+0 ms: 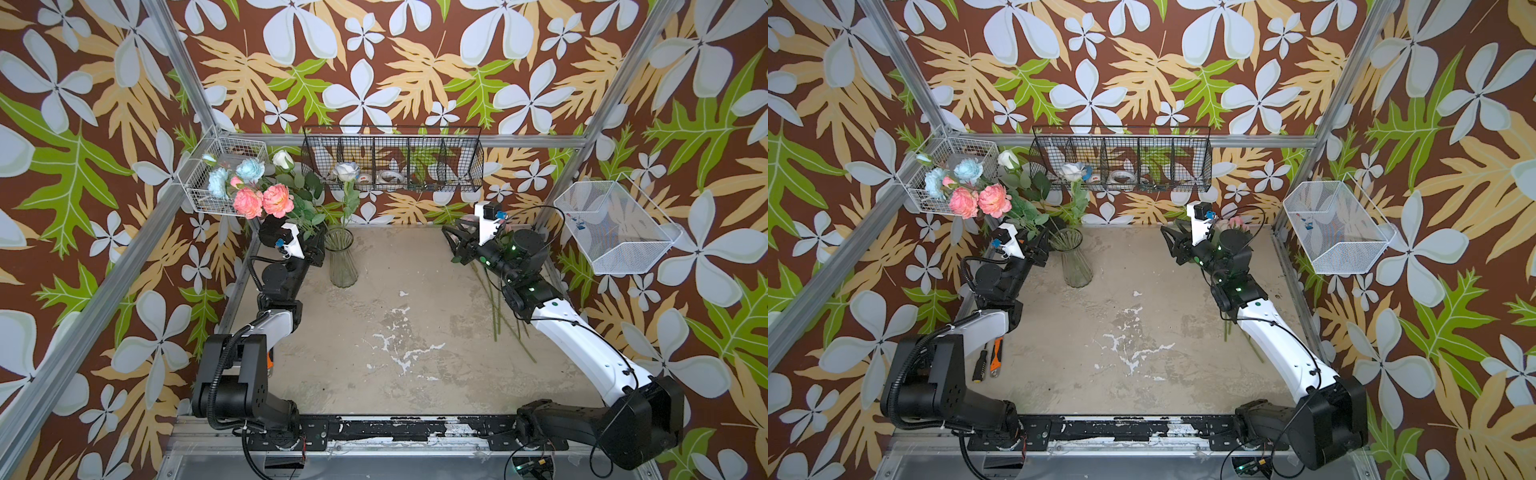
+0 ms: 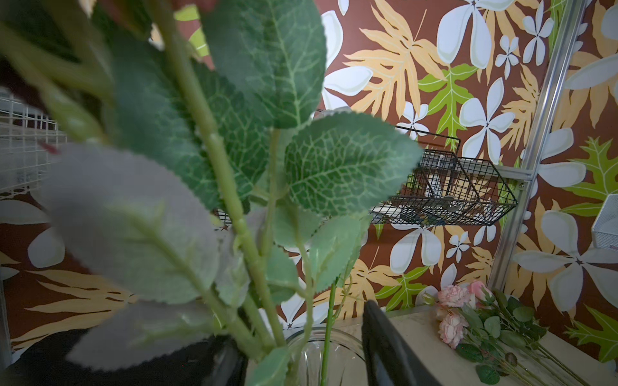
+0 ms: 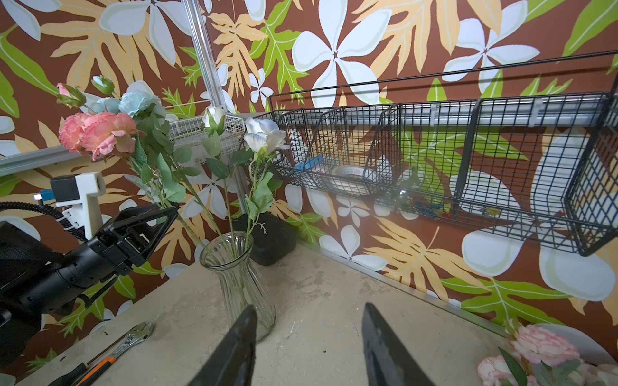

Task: Pick out pink flowers from the vase
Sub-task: Pick up the flower from the vase.

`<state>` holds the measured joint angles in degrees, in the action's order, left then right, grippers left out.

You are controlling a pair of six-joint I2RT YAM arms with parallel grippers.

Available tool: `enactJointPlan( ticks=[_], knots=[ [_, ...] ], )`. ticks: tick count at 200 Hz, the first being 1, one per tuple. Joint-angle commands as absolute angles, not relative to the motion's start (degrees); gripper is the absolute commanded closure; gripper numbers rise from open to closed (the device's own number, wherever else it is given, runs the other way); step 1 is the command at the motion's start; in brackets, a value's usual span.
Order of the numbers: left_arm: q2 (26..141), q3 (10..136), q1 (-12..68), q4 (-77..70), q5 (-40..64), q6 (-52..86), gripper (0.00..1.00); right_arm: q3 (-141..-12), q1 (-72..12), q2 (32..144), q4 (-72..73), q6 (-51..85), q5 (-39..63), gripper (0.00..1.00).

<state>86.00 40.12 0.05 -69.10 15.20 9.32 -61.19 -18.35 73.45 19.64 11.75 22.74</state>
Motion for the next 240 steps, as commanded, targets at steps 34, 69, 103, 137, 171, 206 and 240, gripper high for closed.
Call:
enactJointPlan(
  ticks=[34, 69, 103, 137, 171, 206, 240],
  knots=[
    [87.9, 41.4, -0.1, -71.3, 14.2, 7.9, 0.69, -61.9, -18.4, 72.9, 19.9, 11.3, 23.4, 0.49],
    [86.7, 41.0, -0.1, -71.5, 14.3, 8.6, 0.84, -62.0, -18.4, 73.0, 19.8, 11.3, 23.7, 0.49],
    [85.0, 40.9, -0.1, -70.8, 14.2, 8.7, 0.92, -62.1, -18.3, 73.3, 19.8, 11.6, 24.3, 0.49],
    [82.7, 39.7, -0.1, -70.4, 14.6, 9.9, 0.95, -62.2, -18.4, 73.3, 19.9, 11.6, 24.5, 0.49],
    [81.2, 39.6, -0.1, -69.7, 15.8, 10.6, 0.94, -62.6, -18.4, 73.8, 19.6, 11.8, 24.8, 0.49],
    [81.8, 40.8, 0.0, -68.7, 17.9, 10.7, 0.89, -62.8, -18.4, 74.1, 19.6, 12.1, 25.2, 0.49],
    [83.3, 41.7, 0.5, -68.8, 21.5, 11.7, 0.86, -62.8, -18.4, 74.5, 19.6, 12.3, 25.4, 0.49]
  ],
)
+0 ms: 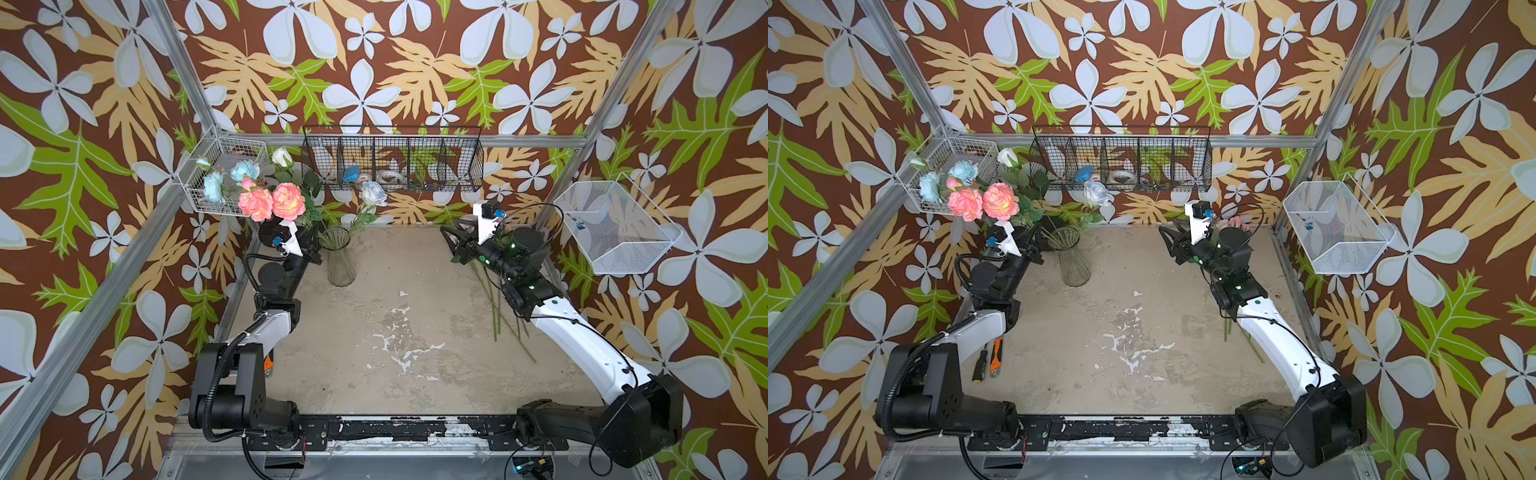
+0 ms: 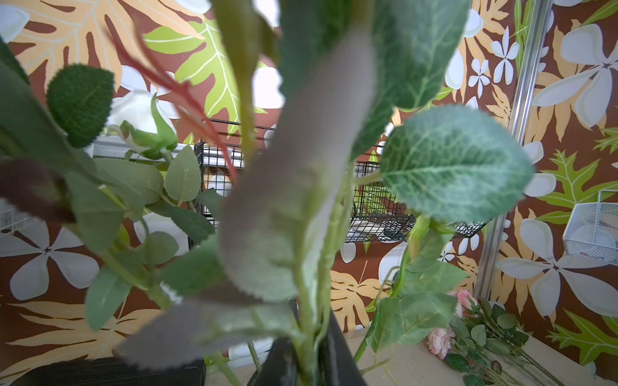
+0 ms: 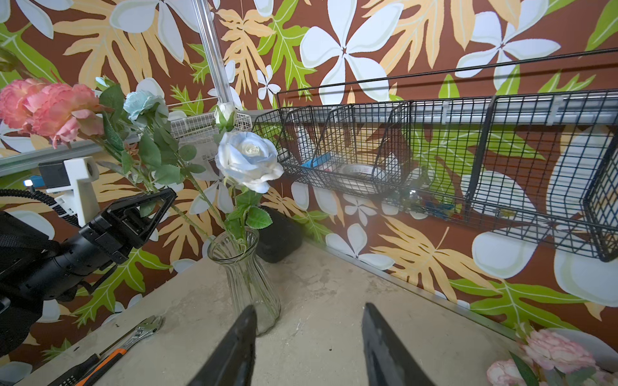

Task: Pick out pink flowers from the vase
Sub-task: Pick up the flower from the vase.

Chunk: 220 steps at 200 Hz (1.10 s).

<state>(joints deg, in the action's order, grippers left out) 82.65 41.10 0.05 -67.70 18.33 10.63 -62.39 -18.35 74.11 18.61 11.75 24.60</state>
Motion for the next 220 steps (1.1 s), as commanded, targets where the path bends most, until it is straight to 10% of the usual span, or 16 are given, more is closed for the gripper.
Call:
enactJointPlan(
  ticks=[1, 220],
  knots=[
    [83.4, 41.7, 0.5, -68.8, 21.6, 11.8, 0.86, -62.8, -18.4, 74.4, 19.6, 12.3, 25.4, 0.49],
    [80.8, 48.3, 8.2, -54.1, 18.9, 2.9, 0.87, -65.2, -19.2, 78.2, 19.9, 13.4, 27.9, 0.50]
  ],
)
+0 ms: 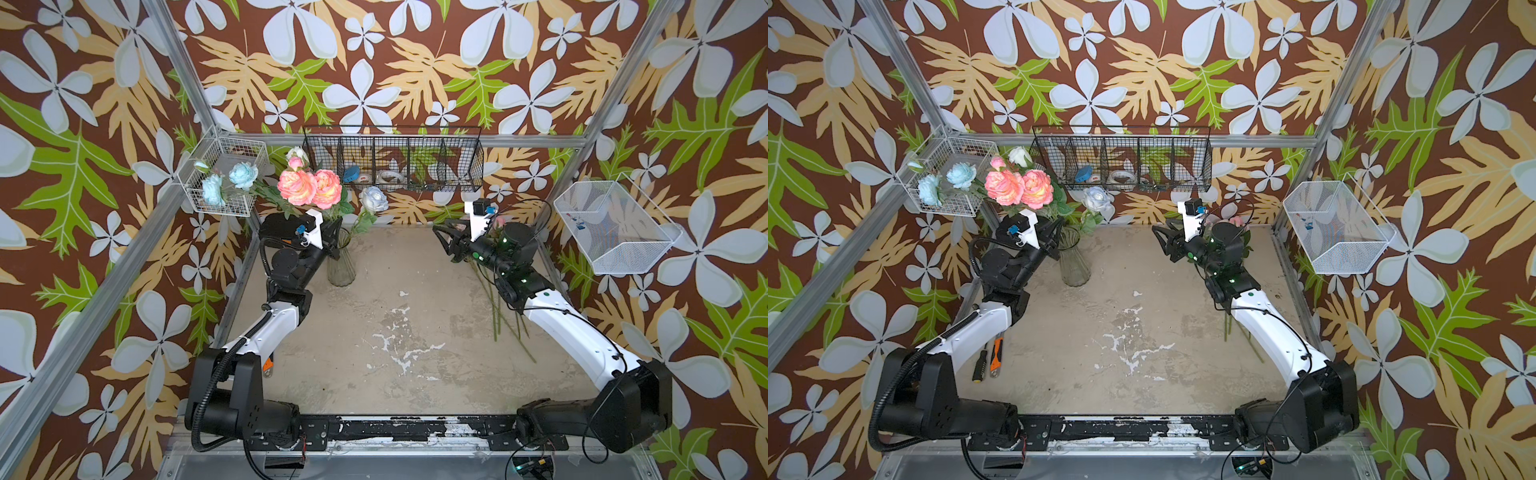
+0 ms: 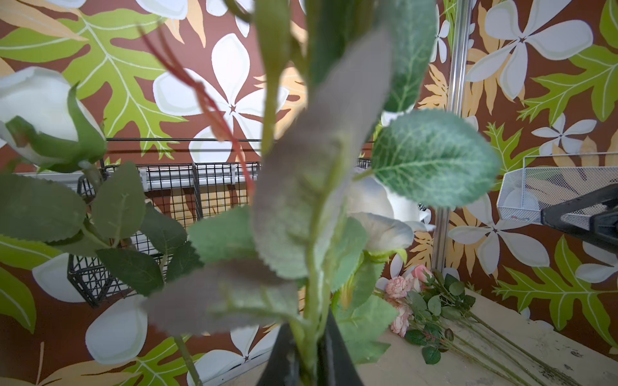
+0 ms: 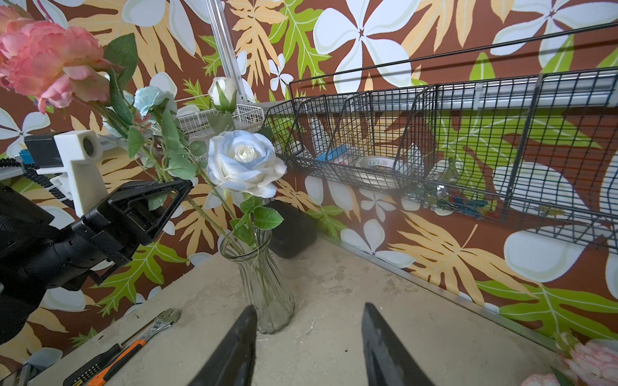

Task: Pick out pink flowers from the vase
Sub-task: Pick up the flower from the vase.

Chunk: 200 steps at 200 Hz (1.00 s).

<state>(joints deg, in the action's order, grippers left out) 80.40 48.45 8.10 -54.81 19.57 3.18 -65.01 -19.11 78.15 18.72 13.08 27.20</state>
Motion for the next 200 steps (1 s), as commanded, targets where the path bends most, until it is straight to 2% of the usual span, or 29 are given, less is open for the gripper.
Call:
enactJointPlan(
  ticks=[1, 16, 23, 47, 63, 76, 118, 135, 143, 162, 175, 200],
  knots=[
    [80.8, 48.3, 8.2, -54.1, 18.9, 2.9, 0.87, -65.2, -19.2, 78.1, 19.9, 13.4, 27.9, 0.49],
    [81.1, 47.8, 8.3, -54.4, 19.5, 3.3, 0.86, -65.2, -19.2, 78.3, 19.8, 13.4, 27.9, 0.49],
    [81.0, 47.4, 8.3, -55.0, 19.5, 3.6, 0.81, -65.2, -19.2, 78.4, 19.7, 13.4, 27.9, 0.50],
    [80.7, 46.5, 8.2, -55.6, 19.5, 3.6, 0.75, -65.2, -19.2, 78.4, 19.7, 13.3, 27.9, 0.49],
    [80.7, 46.5, 8.3, -55.0, 19.6, 3.5, 0.76, -65.1, -19.3, 78.3, 19.8, 13.4, 27.9, 0.49],
    [80.8, 46.5, 8.2, -54.7, 19.7, 3.4, 0.82, -65.0, -19.3, 78.4, 19.8, 13.4, 27.9, 0.49],
    [80.2, 46.6, 8.2, -53.7, 20.0, 3.3, 0.84, -65.1, -19.3, 78.3, 19.7, 13.6, 27.9, 0.50],
    [80.2, 46.8, 8.3, -53.1, 20.1, 2.9, 0.74, -65.1, -19.4, 78.3, 19.9, 13.6, 28.0, 0.50],
    [80.2, 46.7, 8.3, -53.1, 20.0, 2.8, 0.73, -65.0, -19.4, 78.3, 19.9, 13.7, 28.0, 0.50],
    [79.9, 46.5, 8.2, -52.8, 19.8, 2.6, 0.73, -64.8, -19.5, 78.4, 20.0, 13.7, 27.9, 0.50],
    [79.9, 46.4, 8.3, -52.8, 20.0, 2.8, 0.80, -64.9, -19.4, 78.5, 20.0, 13.7, 27.9, 0.49],
    [79.2, 46.8, 8.2, -52.6, 20.4, 3.0, 0.84, -65.2, -19.6, 78.6, 19.9, 13.7, 28.0, 0.49]
  ],
)
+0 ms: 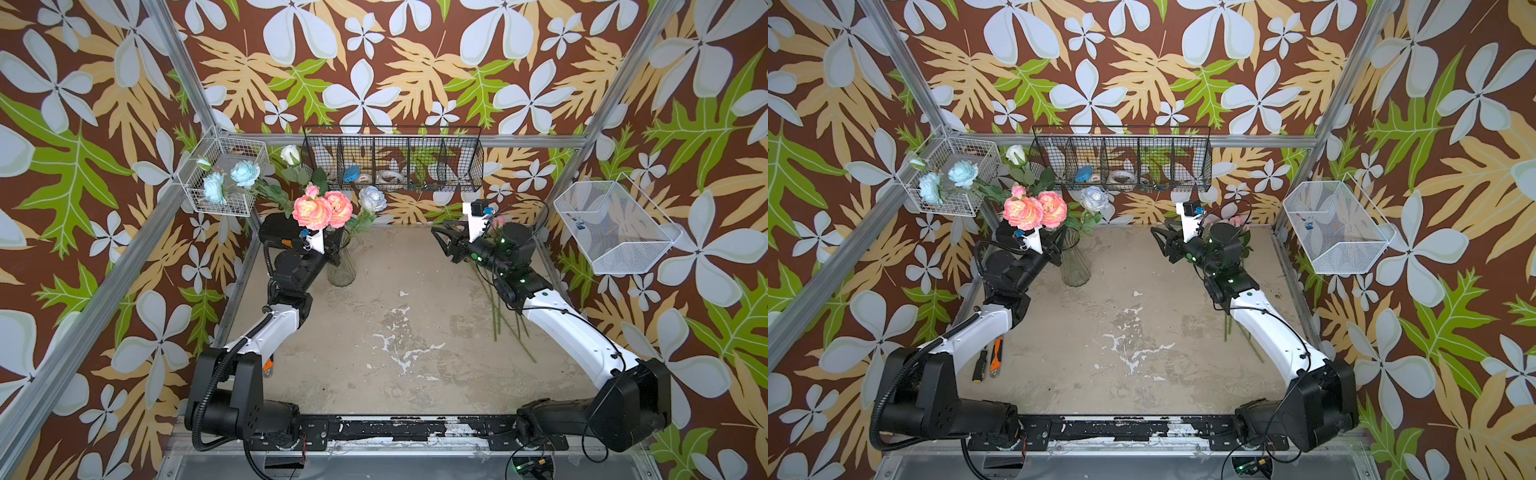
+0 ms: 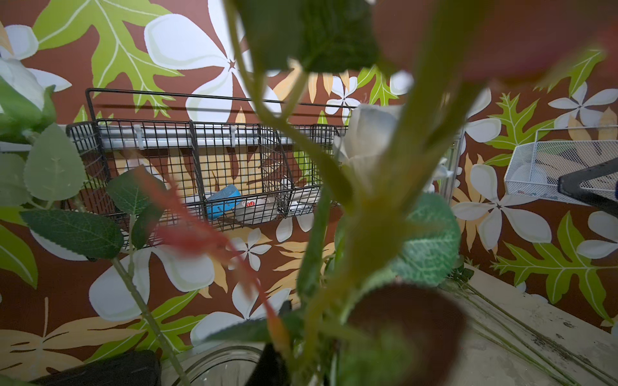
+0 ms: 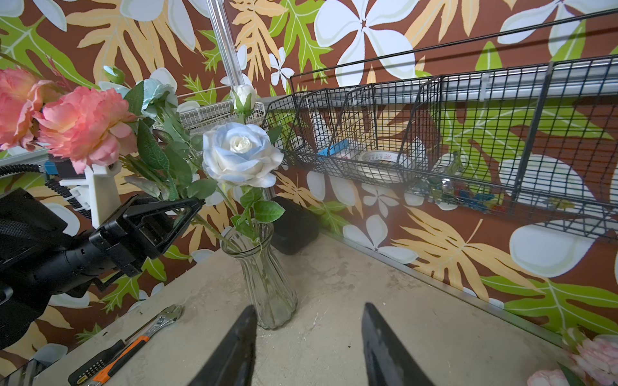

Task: Pick out pink flowers from the vase
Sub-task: Pick up the flower from the vase.

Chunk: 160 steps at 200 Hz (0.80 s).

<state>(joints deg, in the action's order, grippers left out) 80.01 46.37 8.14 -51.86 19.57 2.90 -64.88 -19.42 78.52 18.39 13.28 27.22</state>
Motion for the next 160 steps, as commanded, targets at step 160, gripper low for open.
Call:
enactJointPlan(
  ticks=[160],
  knots=[
    [73.6, 76.1, 8.3, -24.1, 25.7, -0.4, 0.93, -75.3, -19.8, 78.2, 14.5, 14.4, 29.7, 0.50]
  ],
)
